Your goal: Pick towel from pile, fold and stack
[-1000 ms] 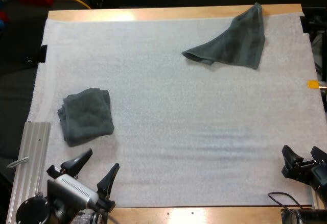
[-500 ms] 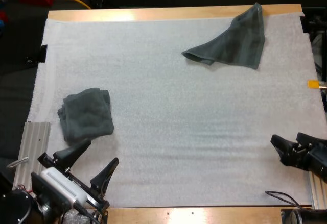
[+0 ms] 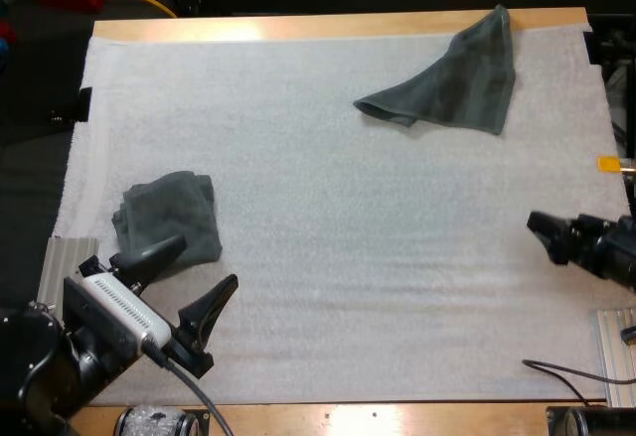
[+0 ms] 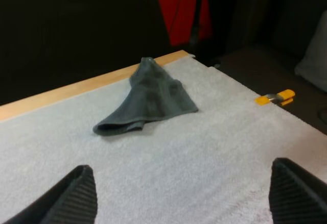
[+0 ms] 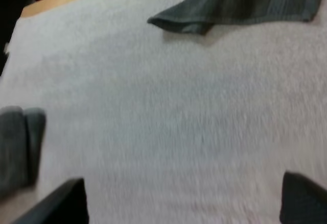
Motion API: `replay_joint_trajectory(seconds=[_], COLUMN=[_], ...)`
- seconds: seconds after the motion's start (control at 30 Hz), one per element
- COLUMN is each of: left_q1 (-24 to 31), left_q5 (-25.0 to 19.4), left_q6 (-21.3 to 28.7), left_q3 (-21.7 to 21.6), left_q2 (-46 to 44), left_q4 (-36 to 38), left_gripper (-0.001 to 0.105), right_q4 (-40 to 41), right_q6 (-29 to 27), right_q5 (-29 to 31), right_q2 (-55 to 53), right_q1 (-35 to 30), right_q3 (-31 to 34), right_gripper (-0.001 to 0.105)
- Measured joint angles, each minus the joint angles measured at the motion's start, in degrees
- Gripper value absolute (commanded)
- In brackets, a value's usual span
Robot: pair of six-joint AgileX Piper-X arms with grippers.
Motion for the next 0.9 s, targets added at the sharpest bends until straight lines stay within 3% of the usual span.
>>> replay_joint_trajectory(seconds=[0.4,0.57,0.9], left_q1=[0.00,0.00,0.00], left_q5=[0.37,1.14,1.35], left_q6=[-1.49,-2.44,-2.60], left_q3=[0.00,0.00,0.00], left_q2=[0.17,0.17,0.17], left_q4=[0.15,0.15,0.15], left_gripper=[0.069,0.069,0.069], right_q4=[-13.73,-19.69,-33.65], right_q6=[12.24,16.32,25.83], right_q5=[-4.33,-4.23,4.24], right_q2=[11.24,15.69,26.37], right_q1=[0.48,5.07,17.53], right_q3=[-1.00,-1.00,-1.08], right_gripper=[0.074,0.074,0.074])
